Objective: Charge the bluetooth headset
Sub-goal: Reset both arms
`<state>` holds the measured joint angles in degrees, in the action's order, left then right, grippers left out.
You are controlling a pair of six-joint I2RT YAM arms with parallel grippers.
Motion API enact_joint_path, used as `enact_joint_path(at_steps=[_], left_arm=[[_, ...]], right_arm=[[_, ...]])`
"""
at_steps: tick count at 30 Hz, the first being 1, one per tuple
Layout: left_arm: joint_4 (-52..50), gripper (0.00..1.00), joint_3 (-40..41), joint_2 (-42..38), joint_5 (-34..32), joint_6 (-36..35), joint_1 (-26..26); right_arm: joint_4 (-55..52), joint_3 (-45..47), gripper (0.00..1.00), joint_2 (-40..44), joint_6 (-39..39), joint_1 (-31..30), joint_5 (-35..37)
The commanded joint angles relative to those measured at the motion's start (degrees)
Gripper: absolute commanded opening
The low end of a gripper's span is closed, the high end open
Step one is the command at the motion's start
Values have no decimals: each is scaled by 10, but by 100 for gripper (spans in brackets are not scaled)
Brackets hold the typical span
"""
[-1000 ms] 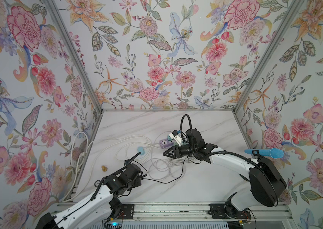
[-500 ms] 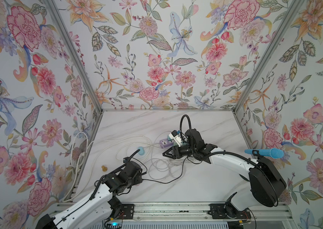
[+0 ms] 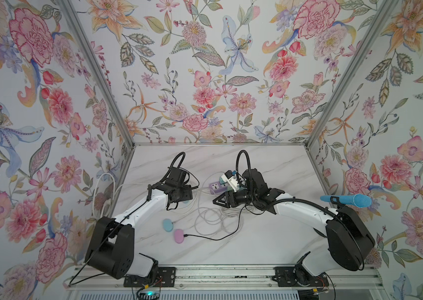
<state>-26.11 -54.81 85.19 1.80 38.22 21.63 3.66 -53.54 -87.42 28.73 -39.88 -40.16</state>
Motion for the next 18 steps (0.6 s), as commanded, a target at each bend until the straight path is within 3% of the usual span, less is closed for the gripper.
enact_joint_path(at_steps=[1,7,18], left_arm=[[27,75,-34,30,36,-40,-8],[48,70,-33,80,63,-45,-25],[56,70,-17,74,61,-43,-37]], right_arm=[[-3,0,56,13,-7,3,8],[-3,-2,56,8,-7,11,6],[-4,-37,55,-50,-7,18,-15]])
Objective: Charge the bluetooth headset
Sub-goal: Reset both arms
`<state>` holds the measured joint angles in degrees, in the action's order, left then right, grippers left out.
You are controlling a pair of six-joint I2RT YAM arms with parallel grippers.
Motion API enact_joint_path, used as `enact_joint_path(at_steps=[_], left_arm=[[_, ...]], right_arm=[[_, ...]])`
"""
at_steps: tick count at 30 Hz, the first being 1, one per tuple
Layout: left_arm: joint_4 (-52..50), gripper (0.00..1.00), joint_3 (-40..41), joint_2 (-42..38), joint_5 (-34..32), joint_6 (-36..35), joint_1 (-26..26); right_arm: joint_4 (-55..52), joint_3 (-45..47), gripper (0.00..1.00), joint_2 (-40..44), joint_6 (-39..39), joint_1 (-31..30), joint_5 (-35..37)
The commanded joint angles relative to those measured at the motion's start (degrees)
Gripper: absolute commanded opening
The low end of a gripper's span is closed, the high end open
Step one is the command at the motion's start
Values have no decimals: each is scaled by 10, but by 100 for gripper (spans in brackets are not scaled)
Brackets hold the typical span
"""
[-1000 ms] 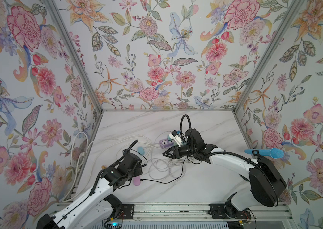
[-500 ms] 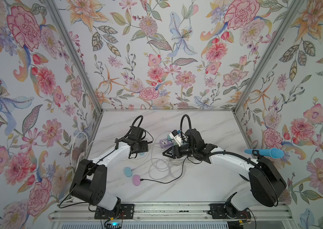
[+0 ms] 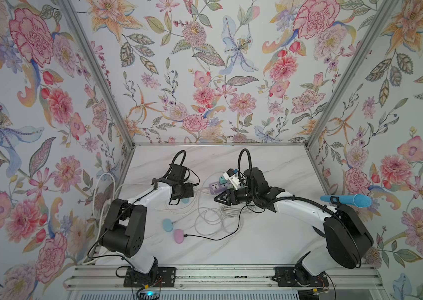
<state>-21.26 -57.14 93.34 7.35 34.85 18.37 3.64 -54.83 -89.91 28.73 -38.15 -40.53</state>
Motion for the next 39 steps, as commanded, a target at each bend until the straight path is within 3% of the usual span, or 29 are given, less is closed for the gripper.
enact_joint_path(at_steps=[1,6,8,12,13,14,16,17,18,22,26,30,32,36,39], left_arm=[[7,69,6,-11,5,-10,-5],[1,68,14,-32,14,-5,-5],[9,69,23,-81,7,-9,-5],[40,76,48,-176,-54,-38,-5],[51,92,52,-201,-72,-50,-6],[62,100,56,-222,-87,-60,-6],[102,100,73,-266,-120,-84,-5],[127,100,84,-284,-130,-94,-5],[159,100,100,-302,-140,-108,-5],[329,100,185,-352,-174,-181,-5],[479,100,272,-361,-234,-299,-5],[579,100,346,-342,-354,-378,-8],[600,100,368,-319,-399,-383,-21],[708,100,425,-266,-304,-346,-84],[808,100,444,-200,-278,-336,-97]], right_arm=[[-3,-32,55,-36,-6,0,-13],[-4,-59,51,-68,-8,-1,-12],[-3,-50,51,-54,-18,0,25],[-7,-5,52,17,-38,7,165],[-8,9,53,40,-41,24,203],[-9,21,54,59,-43,32,235],[-9,51,59,102,-57,52,288],[-9,59,73,118,-68,61,303],[-13,67,100,134,-84,69,325],[-69,66,99,175,-121,83,488],[-23,117,99,245,-172,87,569],[92,211,99,326,-239,111,644],[165,271,99,346,-261,125,694],[132,328,99,367,-272,157,677],[115,335,99,346,-248,183,686]])
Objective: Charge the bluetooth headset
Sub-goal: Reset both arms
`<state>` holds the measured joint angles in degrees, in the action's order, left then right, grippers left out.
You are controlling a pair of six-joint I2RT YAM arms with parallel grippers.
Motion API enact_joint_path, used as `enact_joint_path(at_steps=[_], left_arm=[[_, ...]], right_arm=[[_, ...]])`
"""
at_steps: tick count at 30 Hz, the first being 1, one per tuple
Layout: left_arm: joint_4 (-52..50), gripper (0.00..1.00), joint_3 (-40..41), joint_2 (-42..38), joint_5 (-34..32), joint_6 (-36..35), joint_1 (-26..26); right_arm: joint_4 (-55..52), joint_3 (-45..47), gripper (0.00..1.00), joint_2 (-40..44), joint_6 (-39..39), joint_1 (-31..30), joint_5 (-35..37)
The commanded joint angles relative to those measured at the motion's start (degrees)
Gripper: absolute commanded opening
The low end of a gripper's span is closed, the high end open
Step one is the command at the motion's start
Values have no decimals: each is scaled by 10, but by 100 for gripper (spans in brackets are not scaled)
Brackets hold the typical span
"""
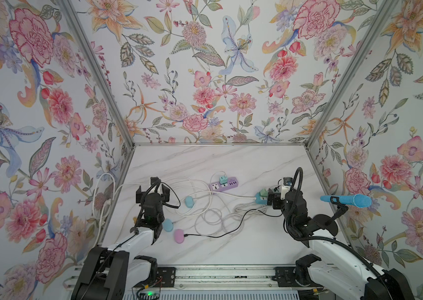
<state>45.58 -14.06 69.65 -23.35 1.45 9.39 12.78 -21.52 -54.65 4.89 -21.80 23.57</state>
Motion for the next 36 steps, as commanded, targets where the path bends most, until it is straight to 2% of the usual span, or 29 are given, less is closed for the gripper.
enact_joint_path(at_steps=[1,3,7,9,10,11,14,17,19,21,22,23,24,25,27,34,36], left_arm=[[166,100,12,65,36,-4,-8],[152,100,-20,99,62,-14,-12],[123,100,-80,160,103,-65,-19],[144,100,-79,174,109,-64,-26],[132,100,-83,173,123,-51,-40],[145,100,-76,171,147,-44,-52],[255,100,-13,167,193,-10,-90],[437,100,66,212,179,4,-98],[418,100,72,204,154,17,-98],[415,100,64,206,148,15,-99],[381,100,52,204,144,18,-99],[376,100,51,204,142,16,-97],[386,100,51,204,141,14,-97],[378,100,51,204,141,15,-97],[383,100,51,204,137,13,-95],[374,100,35,204,124,-21,-66],[338,100,18,205,163,-15,-79]], right_arm=[[7,-11,99,-17,4,35,41],[27,-17,99,-41,2,61,23],[185,26,99,-122,-36,102,28],[237,35,99,-177,-35,125,10],[195,5,99,-192,-22,136,-12],[238,8,99,-208,-24,143,-27],[327,9,99,-246,-29,152,-46],[303,-31,99,-284,-54,156,-72],[341,-23,99,-292,-76,159,-87],[494,38,99,-326,-55,180,-81],[491,52,99,-325,-38,196,-114],[552,67,99,-344,-44,198,-118],[558,67,99,-347,-49,194,-113],[496,51,99,-331,-47,195,-127],[527,54,99,-345,-55,196,-140],[510,51,99,-338,-51,197,-142],[510,51,99,-339,-51,197,-142]])
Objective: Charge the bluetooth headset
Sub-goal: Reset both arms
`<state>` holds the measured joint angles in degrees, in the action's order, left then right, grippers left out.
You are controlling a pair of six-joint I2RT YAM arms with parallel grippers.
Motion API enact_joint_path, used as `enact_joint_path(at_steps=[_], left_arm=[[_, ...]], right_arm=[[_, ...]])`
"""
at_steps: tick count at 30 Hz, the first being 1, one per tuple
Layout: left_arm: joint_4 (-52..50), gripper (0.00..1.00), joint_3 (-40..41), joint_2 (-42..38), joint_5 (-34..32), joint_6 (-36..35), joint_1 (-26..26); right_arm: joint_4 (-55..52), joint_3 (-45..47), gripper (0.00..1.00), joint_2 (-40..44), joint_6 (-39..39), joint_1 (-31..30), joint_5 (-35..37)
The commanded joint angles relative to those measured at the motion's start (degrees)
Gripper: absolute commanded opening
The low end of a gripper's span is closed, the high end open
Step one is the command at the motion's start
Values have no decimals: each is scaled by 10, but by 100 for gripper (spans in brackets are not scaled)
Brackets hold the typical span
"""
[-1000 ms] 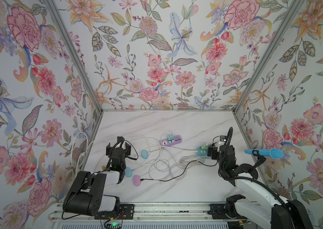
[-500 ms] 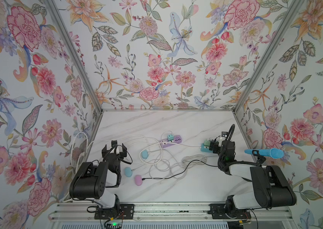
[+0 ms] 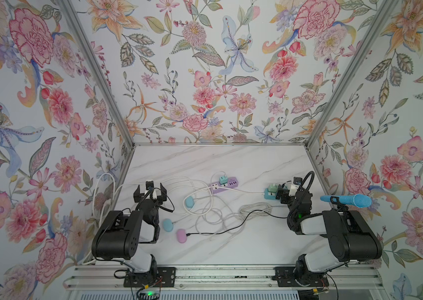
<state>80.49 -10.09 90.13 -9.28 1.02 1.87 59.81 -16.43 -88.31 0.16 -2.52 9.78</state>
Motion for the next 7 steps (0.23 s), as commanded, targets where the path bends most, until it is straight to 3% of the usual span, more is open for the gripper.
enact_joint_path(at_steps=[1,7], left_arm=[[-19,100,-25,0,41,-1,-15],[21,100,-6,0,43,0,-19]], right_arm=[[39,-1,99,-2,-5,4,-4],[39,-1,99,-2,-6,3,-2]])
